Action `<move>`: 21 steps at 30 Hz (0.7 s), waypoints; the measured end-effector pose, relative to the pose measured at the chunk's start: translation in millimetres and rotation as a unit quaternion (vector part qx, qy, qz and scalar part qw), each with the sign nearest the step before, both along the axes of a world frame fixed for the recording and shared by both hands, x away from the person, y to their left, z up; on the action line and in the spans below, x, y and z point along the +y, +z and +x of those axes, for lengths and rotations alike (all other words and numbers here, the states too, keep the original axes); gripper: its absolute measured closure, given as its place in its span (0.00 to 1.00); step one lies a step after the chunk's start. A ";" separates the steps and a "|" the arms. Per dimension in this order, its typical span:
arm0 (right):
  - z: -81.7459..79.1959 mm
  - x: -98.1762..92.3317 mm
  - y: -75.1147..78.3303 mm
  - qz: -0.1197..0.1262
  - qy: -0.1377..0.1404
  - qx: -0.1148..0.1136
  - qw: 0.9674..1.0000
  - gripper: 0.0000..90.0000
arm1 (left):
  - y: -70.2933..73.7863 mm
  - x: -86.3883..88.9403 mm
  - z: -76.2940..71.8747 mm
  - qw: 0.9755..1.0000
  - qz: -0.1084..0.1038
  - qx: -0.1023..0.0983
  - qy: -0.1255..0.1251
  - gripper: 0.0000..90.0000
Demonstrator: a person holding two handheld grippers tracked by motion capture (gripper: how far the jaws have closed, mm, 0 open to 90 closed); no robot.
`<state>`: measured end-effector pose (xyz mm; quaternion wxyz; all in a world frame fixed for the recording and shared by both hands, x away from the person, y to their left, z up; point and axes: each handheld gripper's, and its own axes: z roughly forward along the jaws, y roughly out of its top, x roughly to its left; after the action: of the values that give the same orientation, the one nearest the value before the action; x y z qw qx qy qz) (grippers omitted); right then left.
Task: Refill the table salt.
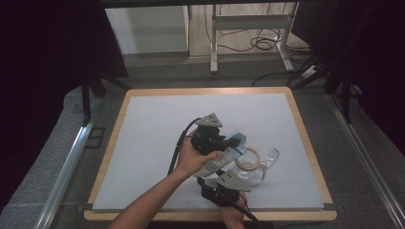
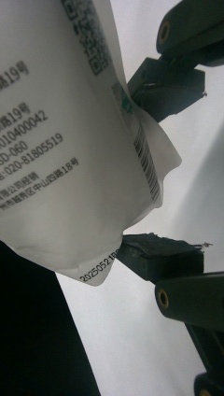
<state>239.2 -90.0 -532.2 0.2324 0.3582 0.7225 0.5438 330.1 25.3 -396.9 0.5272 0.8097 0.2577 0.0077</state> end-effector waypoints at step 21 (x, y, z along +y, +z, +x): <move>1.2 -1.0 0.3 0.018 0.001 -0.002 1.000 0.44 | 0.9 -4.8 -1.6 1.000 0.007 -0.006 0.009 1.00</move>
<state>240.4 -91.0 -531.9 0.2267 0.3602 0.7125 0.5578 328.5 20.4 -395.9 0.5226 0.8112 0.2616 0.0190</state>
